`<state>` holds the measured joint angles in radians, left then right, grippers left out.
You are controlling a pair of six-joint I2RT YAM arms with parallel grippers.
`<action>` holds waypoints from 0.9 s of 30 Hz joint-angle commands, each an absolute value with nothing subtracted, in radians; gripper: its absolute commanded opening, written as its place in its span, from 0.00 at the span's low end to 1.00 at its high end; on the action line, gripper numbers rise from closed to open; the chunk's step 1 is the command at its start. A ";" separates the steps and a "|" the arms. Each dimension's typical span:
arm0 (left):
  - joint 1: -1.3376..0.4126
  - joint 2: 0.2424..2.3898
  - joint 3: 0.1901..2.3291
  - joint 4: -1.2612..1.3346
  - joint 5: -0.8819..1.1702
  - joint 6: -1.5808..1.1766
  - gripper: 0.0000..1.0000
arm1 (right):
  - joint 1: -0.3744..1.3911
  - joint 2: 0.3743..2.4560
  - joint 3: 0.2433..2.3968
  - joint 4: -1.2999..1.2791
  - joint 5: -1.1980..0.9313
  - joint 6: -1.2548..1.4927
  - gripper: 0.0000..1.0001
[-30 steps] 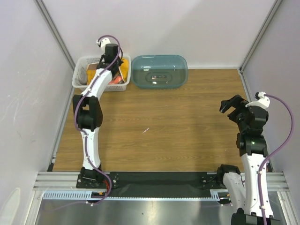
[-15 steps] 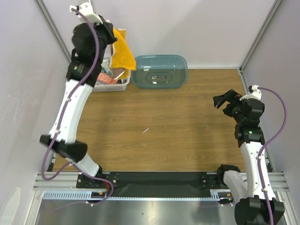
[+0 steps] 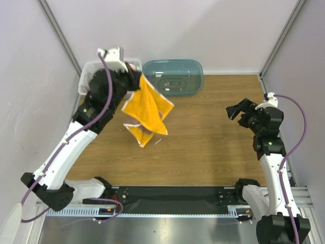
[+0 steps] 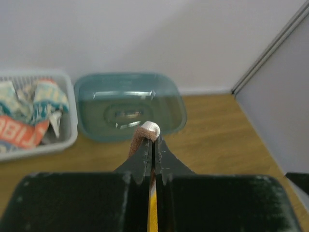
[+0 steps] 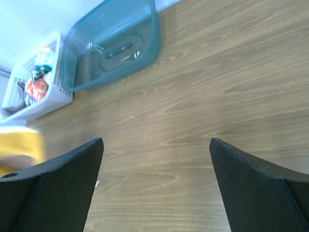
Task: Fold and stack the towels
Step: Move the towel to the center of the board
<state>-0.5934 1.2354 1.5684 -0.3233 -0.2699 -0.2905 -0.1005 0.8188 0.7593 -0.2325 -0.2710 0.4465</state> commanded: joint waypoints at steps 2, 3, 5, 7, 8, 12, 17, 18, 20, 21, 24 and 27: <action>-0.597 1.036 1.344 -0.417 -0.311 -0.400 0.00 | -0.060 0.792 0.744 -0.275 -0.310 0.423 1.00; -0.597 0.988 1.274 -0.439 -0.328 -0.426 0.00 | -0.032 0.781 0.709 -0.252 -0.322 0.432 1.00; -0.597 0.915 1.233 -0.474 -0.357 -0.452 0.00 | -0.003 0.778 0.680 -0.221 -0.321 0.442 1.00; -0.597 0.833 1.210 -0.521 -0.386 -0.468 0.00 | 0.050 0.787 0.649 -0.180 -0.298 0.452 1.00; -0.597 0.819 1.212 -0.535 -0.387 -0.468 0.00 | 0.089 0.793 0.641 -0.160 -0.284 0.457 1.00; -0.597 0.856 1.223 -0.557 -0.332 -0.439 0.00 | 0.140 0.828 0.646 -0.140 -0.210 0.489 1.00; -0.603 1.050 1.215 -0.434 -0.102 -0.422 0.00 | 0.149 0.805 0.646 -0.204 -0.098 0.540 1.00; -0.609 1.075 1.212 -0.408 -0.068 -0.423 0.00 | 0.150 0.798 0.644 -0.225 -0.044 0.545 1.00; -0.643 1.155 1.226 -0.348 -0.028 -0.428 0.00 | 0.149 0.763 0.643 -0.299 0.029 0.561 1.00; -0.658 1.181 1.239 -0.339 -0.008 -0.426 0.00 | 0.147 0.752 0.641 -0.325 0.099 0.571 1.00; -0.739 1.294 1.325 -0.321 0.043 -0.419 0.00 | 0.138 0.730 0.649 -0.446 0.239 0.618 1.00; -0.836 1.380 1.434 -0.298 0.096 -0.413 0.00 | 0.075 0.736 0.670 -0.560 0.270 0.661 1.00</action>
